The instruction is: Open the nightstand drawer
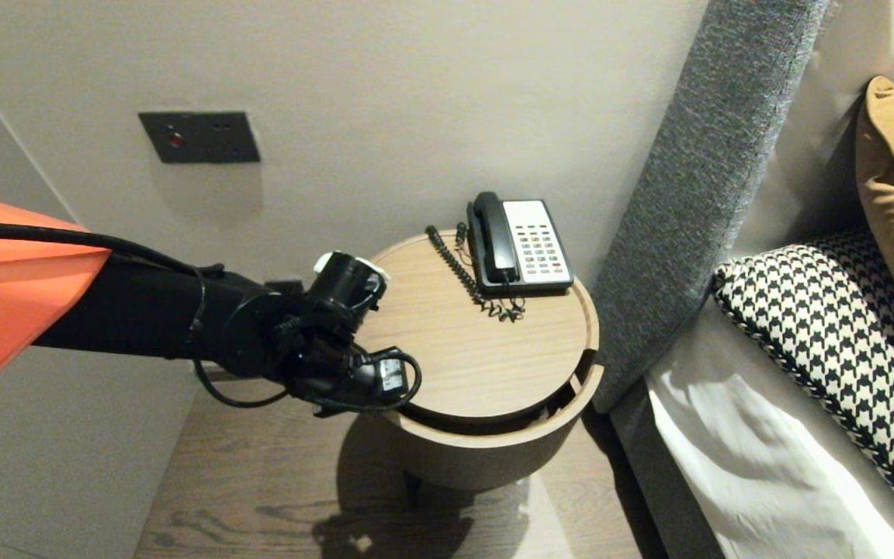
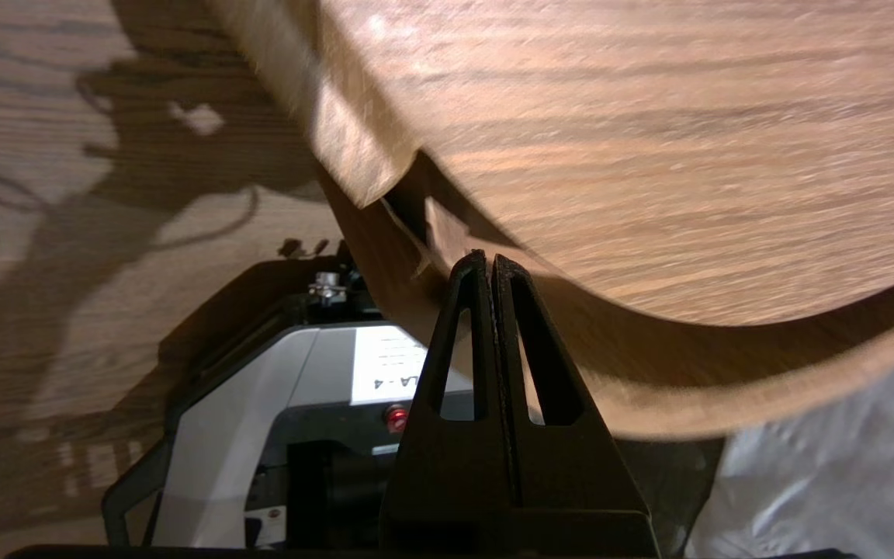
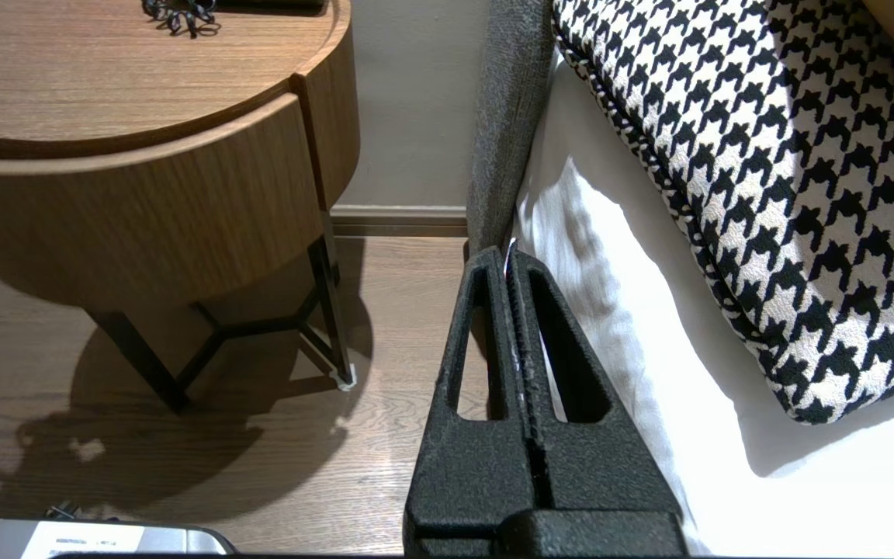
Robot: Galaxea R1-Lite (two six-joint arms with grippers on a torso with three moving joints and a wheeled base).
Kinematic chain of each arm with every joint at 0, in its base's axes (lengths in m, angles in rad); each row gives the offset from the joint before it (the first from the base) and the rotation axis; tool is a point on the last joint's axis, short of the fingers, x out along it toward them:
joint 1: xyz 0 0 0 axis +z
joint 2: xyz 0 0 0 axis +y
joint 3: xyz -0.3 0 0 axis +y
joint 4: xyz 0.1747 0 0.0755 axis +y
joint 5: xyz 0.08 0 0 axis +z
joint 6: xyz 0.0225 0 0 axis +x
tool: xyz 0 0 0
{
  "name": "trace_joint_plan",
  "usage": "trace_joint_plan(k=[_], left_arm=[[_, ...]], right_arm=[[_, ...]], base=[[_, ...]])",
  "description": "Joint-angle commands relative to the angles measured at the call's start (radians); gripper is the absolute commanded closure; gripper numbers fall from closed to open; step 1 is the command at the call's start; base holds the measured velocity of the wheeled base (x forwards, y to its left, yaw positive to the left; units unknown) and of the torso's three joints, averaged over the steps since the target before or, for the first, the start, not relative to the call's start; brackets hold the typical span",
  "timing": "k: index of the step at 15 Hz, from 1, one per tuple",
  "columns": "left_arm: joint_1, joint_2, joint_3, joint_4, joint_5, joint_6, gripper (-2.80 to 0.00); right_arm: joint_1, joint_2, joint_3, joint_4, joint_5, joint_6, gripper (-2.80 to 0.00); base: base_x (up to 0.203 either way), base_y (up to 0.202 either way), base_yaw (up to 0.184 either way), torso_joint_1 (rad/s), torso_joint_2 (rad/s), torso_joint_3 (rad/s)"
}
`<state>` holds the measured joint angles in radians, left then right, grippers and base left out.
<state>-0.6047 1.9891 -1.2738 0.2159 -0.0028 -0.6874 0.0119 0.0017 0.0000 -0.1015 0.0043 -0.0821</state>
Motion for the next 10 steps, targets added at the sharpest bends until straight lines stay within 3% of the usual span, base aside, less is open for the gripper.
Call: trace_joint_plan(k=[1, 10], left_arm=[[-0.007, -0.014, 0.031, -0.010, 0.002, -0.004, 0.00], [-0.098, -0.108, 0.226, -0.091, 0.003, -0.004, 0.00]], right_arm=[[0.000, 0.001, 0.040, -0.001, 0.000, -0.001, 0.00], [0.000, 0.001, 0.040, -0.001, 0.000, -0.001, 0.00]], base=[[0.000, 0.000, 0.000, 0.000, 0.00, 0.000], [0.000, 0.000, 0.000, 0.000, 0.00, 0.000]])
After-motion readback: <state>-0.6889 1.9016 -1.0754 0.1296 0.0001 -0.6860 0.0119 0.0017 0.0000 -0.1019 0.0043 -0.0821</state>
